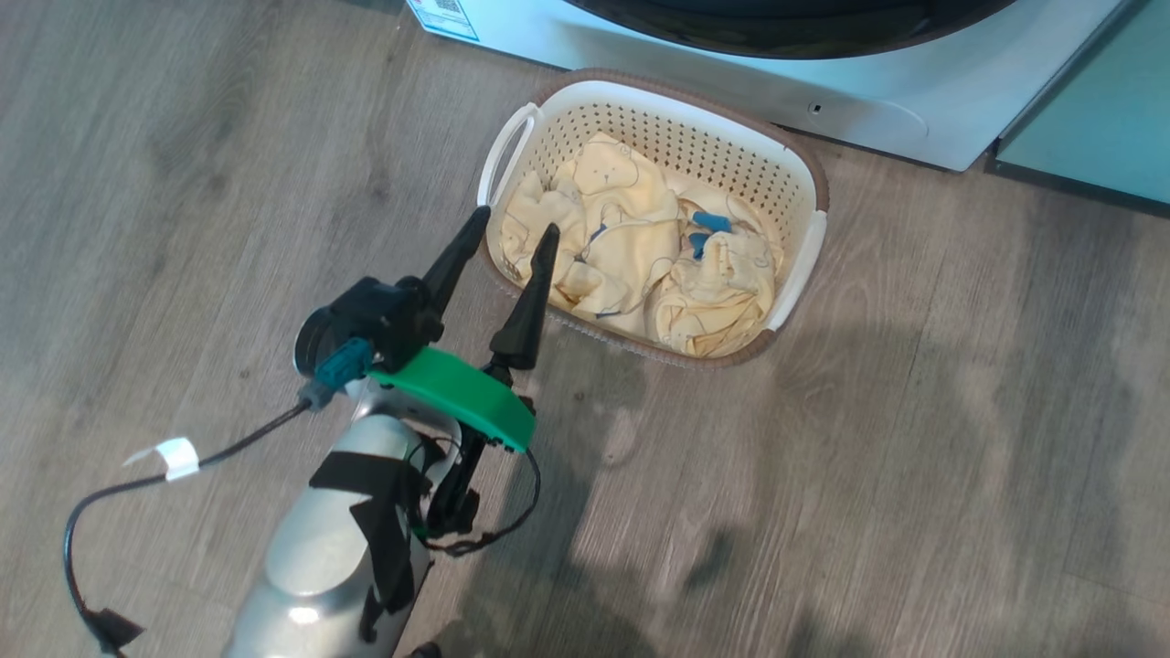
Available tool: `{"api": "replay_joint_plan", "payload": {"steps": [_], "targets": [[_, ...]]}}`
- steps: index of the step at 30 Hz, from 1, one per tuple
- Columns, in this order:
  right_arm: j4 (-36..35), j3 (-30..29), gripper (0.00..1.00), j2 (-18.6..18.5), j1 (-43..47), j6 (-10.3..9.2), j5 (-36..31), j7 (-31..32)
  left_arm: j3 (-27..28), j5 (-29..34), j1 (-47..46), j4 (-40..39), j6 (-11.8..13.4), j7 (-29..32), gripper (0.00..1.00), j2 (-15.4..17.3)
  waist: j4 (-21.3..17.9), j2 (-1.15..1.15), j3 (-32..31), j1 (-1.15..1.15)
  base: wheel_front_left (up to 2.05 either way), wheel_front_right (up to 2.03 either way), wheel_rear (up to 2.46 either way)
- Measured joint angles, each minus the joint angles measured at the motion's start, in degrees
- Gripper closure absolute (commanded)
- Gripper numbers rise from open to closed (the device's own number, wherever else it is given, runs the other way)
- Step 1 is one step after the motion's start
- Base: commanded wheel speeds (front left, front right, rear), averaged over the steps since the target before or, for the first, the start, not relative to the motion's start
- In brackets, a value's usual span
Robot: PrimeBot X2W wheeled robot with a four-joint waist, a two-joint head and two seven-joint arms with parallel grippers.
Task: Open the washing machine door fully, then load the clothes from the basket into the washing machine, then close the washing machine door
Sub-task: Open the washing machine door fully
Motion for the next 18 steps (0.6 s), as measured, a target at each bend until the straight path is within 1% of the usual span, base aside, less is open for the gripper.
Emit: {"api": "replay_joint_plan", "payload": {"steps": [7,18], "targets": [[1.98,0.2,1.0,-0.02,-0.73,0.0,-0.94,0.2,-0.01,-0.07,-0.58,-0.12,0.01,0.0,0.0,-0.01,0.05,0.0,0.44,0.0,0.0,0.0,0.0],[2.24,1.31,1.0,-0.26,-1.18,0.0,-1.01,2.99,0.05,-0.05,-0.58,-0.2,0.57,0.0,0.0,-0.02,-0.13,0.0,0.45,0.0,0.0,0.0,0.0]]}}
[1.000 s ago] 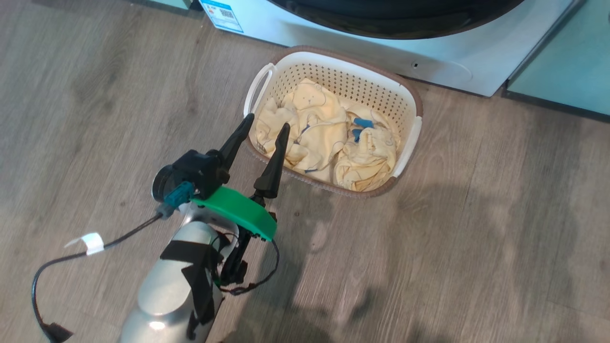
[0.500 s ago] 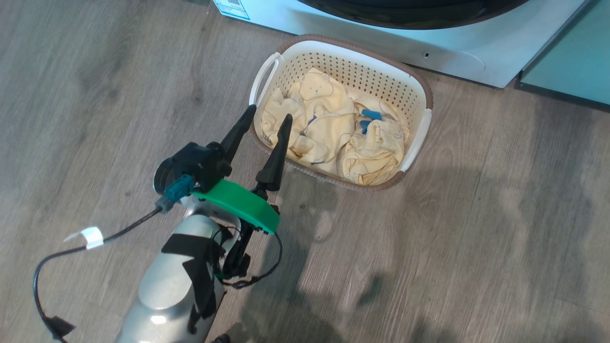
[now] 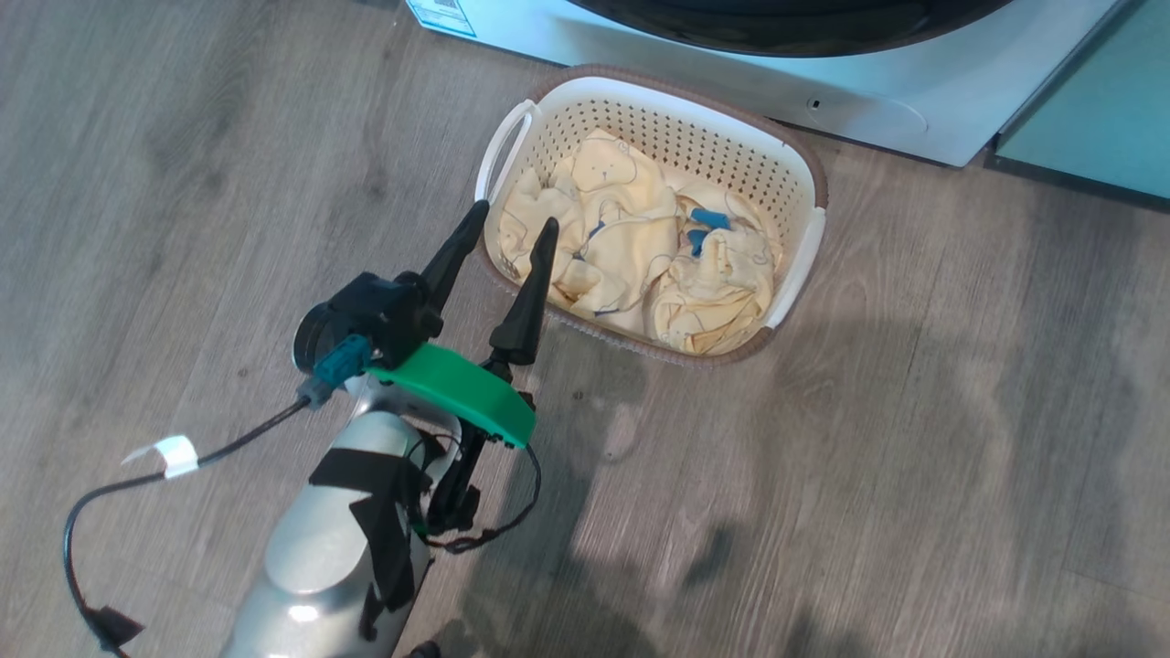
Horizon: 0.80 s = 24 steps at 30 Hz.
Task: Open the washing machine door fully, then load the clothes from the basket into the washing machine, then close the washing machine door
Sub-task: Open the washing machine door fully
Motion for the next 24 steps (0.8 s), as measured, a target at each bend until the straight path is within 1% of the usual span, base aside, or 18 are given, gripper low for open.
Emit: {"api": "replay_joint_plan", "payload": {"steps": [8,13,24], "targets": [[-1.08,0.58,1.0,-0.09,0.6,0.0,-0.15,1.34,0.02,0.0,0.01,0.02,-0.01,0.0,0.0,-0.01,-0.05,0.0,-0.25,0.0,0.0,0.0,0.0],[-1.8,0.93,1.0,-0.35,1.56,0.0,0.15,3.22,0.0,0.0,0.01,0.04,-0.01,0.0,0.0,-0.01,0.05,0.0,-0.64,-0.01,0.0,0.0,0.0],[-2.56,1.15,1.0,-0.89,3.25,0.01,0.7,3.61,-1.02,-0.01,0.09,0.12,0.02,0.0,0.0,-0.02,0.8,0.0,-1.2,0.0,0.0,0.0,0.0]]}}
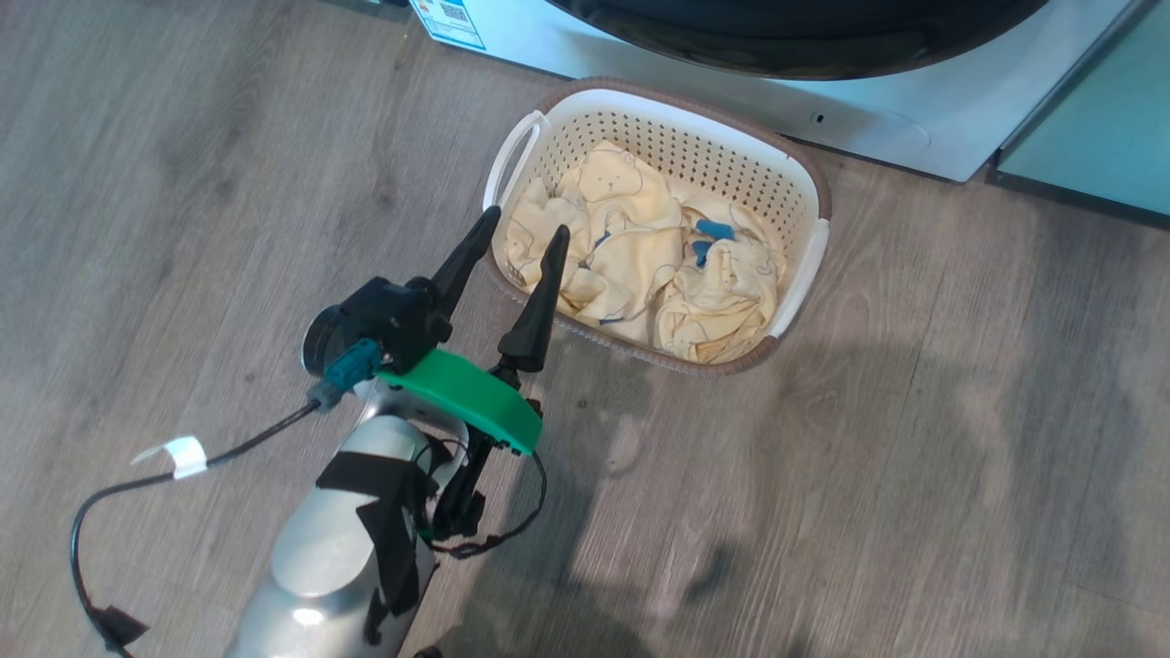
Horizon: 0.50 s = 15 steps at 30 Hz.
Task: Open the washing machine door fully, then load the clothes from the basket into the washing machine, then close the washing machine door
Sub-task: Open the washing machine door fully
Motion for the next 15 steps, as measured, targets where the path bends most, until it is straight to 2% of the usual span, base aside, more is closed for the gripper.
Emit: {"api": "replay_joint_plan", "payload": {"steps": [15], "targets": [[-1.96,2.97,1.0,-0.65,4.49,0.0,3.55,3.98,-0.14,-0.85,0.24,0.18,0.42,0.0,0.0,0.0,0.06,0.0,-1.32,0.0,0.0,0.0,0.0]]}}
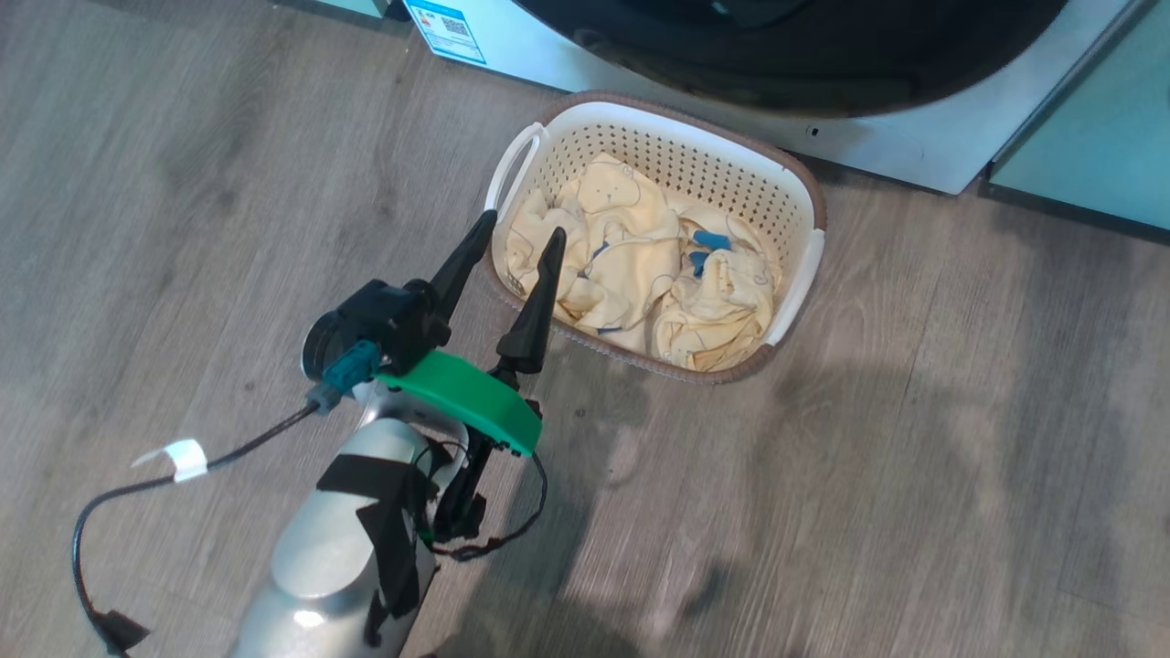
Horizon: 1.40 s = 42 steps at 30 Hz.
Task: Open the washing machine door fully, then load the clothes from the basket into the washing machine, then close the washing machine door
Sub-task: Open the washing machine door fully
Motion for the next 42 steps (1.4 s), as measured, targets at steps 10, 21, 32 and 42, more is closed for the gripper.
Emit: {"api": "replay_joint_plan", "payload": {"steps": [10,21,32,42], "targets": [[-2.05,4.24,1.0,2.74,5.34,-0.01,4.01,2.83,0.0,0.02,0.15,0.03,0.22,0.0,0.0,0.01,0.0,0.0,-0.96,0.0,0.0,0.0,0.0],[-9.53,9.5,1.0,2.67,13.78,-0.01,10.16,5.44,0.25,0.7,3.61,0.74,0.25,0.0,0.0,0.02,-0.99,0.0,-4.33,0.0,0.0,0.0,0.0],[-15.96,16.06,1.0,2.76,22.74,-0.01,17.92,5.31,1.75,2.75,6.0,1.83,-0.09,0.0,0.0,0.04,-2.51,0.0,-7.95,0.0,0.0,0.0,0.0],[-20.34,23.5,1.0,2.79,28.52,-0.01,24.77,2.16,1.91,3.8,6.85,2.86,-1.03,0.0,0.0,0.05,-3.26,0.0,-10.86,0.0,0.0,0.0,0.0]]}}
